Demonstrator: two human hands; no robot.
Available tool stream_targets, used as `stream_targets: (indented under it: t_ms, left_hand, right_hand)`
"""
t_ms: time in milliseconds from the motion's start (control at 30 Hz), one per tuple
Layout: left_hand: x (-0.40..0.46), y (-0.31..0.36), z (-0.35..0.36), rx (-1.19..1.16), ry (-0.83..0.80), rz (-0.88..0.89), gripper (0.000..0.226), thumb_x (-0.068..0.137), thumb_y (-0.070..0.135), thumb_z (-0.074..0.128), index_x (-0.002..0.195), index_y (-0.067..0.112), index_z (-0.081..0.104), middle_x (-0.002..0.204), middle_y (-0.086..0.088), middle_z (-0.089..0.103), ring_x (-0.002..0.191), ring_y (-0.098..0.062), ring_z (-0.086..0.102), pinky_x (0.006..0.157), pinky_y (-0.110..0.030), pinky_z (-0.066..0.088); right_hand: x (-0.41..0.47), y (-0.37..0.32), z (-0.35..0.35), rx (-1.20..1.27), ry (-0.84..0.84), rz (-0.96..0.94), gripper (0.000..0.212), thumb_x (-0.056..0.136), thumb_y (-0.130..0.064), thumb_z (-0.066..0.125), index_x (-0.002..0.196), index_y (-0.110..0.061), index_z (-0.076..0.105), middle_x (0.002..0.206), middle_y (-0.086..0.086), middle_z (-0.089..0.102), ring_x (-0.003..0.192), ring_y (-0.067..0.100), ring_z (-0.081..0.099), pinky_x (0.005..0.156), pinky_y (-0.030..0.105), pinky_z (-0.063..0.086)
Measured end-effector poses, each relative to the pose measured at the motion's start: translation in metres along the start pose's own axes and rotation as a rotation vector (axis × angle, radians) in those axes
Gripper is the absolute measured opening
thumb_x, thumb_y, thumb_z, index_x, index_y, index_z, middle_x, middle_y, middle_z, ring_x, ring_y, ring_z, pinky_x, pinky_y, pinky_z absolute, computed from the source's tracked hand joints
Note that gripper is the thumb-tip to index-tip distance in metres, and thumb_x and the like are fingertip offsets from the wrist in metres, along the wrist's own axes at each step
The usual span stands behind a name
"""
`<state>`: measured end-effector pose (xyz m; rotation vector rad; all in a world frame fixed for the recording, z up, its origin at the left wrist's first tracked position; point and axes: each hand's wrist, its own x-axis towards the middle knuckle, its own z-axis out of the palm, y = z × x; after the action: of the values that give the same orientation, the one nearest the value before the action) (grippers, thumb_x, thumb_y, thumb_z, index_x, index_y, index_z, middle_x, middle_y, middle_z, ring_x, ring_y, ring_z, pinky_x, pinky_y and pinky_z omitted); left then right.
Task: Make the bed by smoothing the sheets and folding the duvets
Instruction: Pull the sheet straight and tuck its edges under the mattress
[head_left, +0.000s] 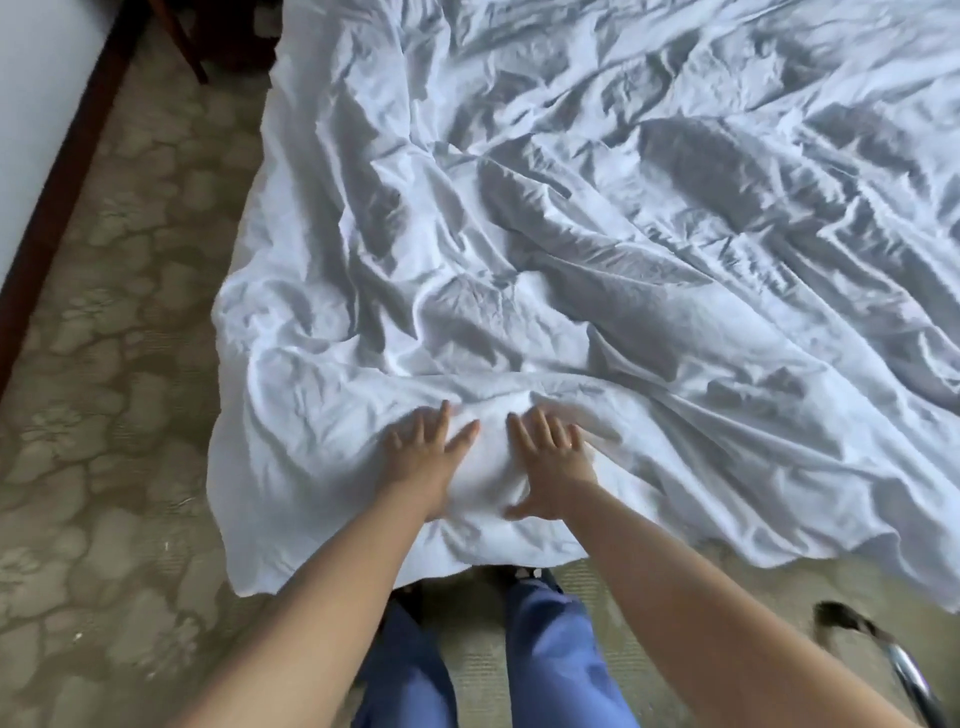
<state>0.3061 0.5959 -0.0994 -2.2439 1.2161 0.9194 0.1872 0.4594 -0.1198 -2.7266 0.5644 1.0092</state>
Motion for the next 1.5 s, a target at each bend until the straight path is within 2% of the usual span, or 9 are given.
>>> stream_targets:
  t_ms: [67,167,300,600,800,1000,1200,1333,1500]
  left_hand:
    - [0.003,-0.008,-0.001,0.043,0.014,0.083,0.100,0.085,0.002,0.058,0.151,0.026,-0.014,0.159,-0.013,-0.007,0.141,-0.038,0.023,0.109,-0.044,0.031]
    - [-0.003,-0.013,-0.004,0.126,0.079,0.165,0.069,0.095,-0.001,0.037,0.153,0.014,0.004,0.145,-0.018,0.040,0.124,-0.036,0.049,0.097,-0.042,0.043]
    - [-0.036,-0.033,0.001,0.224,0.223,0.251,0.034,0.101,0.012,0.033,0.133,0.005,0.045,0.119,-0.016,0.063,0.111,-0.035,0.060,0.086,-0.041,0.048]
    - [-0.147,-0.124,-0.019,0.250,0.243,0.206,0.032,0.094,0.008,0.038,0.116,0.013,0.060,0.125,-0.012,0.059,0.117,-0.031,0.056,0.092,-0.035,0.044]
    - [-0.222,-0.139,-0.061,0.192,0.397,0.132,0.027,0.094,0.004,0.037,0.110,0.008,0.059,0.121,-0.013,0.058,0.111,-0.031,0.056,0.089,-0.034,0.044]
    - [-0.260,-0.133,-0.019,0.224,0.408,0.142,0.028,0.087,-0.002,0.045,0.110,0.006,0.058,0.118,-0.014,0.058,0.110,-0.033,0.056,0.087,-0.036,0.045]
    - [-0.263,-0.154,0.070,0.192,0.260,0.146,0.060,0.087,0.003,0.051,0.142,0.016,0.032,0.143,-0.012,0.033,0.135,-0.029,0.028,0.106,-0.040,0.032]
    - [-0.268,-0.190,0.070,0.049,0.223,0.066,0.076,0.093,0.011,0.048,0.153,0.024,0.003,0.160,-0.007,0.003,0.148,-0.024,-0.001,0.119,-0.046,0.010]
    - [-0.262,-0.248,0.033,-0.044,0.313,0.044,0.070,0.094,0.007,0.038,0.153,0.023,0.004,0.160,-0.003,0.001,0.147,-0.022,-0.004,0.120,-0.045,0.007]
  right_hand:
    - [0.000,-0.016,0.006,0.022,-0.043,0.028,0.133,0.065,-0.073,0.066,0.149,-0.021,-0.023,0.158,0.018,-0.013,0.147,0.035,-0.007,0.118,0.052,0.000]
    - [-0.010,-0.050,0.010,0.111,-0.057,0.101,0.121,0.072,-0.058,0.071,0.151,-0.021,-0.013,0.158,0.018,0.005,0.146,0.036,0.010,0.116,0.049,0.016]
    - [-0.036,-0.085,-0.005,0.204,0.103,0.190,0.045,0.090,-0.013,0.048,0.133,-0.013,0.036,0.126,0.014,0.054,0.115,0.033,0.054,0.087,0.040,0.046]
    - [-0.122,-0.191,-0.084,0.372,0.112,0.227,0.035,0.090,-0.011,0.047,0.123,-0.007,0.058,0.126,0.016,0.058,0.119,0.034,0.054,0.097,0.036,0.044]
    - [-0.180,-0.209,-0.145,0.293,0.337,0.246,0.034,0.088,-0.014,0.047,0.119,-0.009,0.060,0.124,0.015,0.060,0.116,0.032,0.056,0.093,0.033,0.044]
    - [-0.218,-0.241,-0.092,0.340,0.380,0.271,0.032,0.088,-0.014,0.043,0.116,-0.013,0.059,0.122,0.012,0.061,0.115,0.032,0.056,0.091,0.033,0.043]
    - [-0.220,-0.257,-0.020,0.280,0.156,0.132,0.051,0.088,-0.018,0.049,0.139,-0.017,0.039,0.136,0.010,0.049,0.125,0.029,0.048,0.101,0.036,0.039]
    - [-0.200,-0.277,-0.032,0.218,0.232,0.089,0.073,0.091,-0.040,0.055,0.152,-0.023,0.018,0.157,0.005,0.022,0.144,0.022,0.022,0.115,0.037,0.021]
    - [-0.162,-0.312,-0.089,0.198,0.299,0.099,0.080,0.091,-0.052,0.052,0.153,-0.025,0.011,0.160,0.006,0.009,0.148,0.021,0.008,0.119,0.038,0.013]
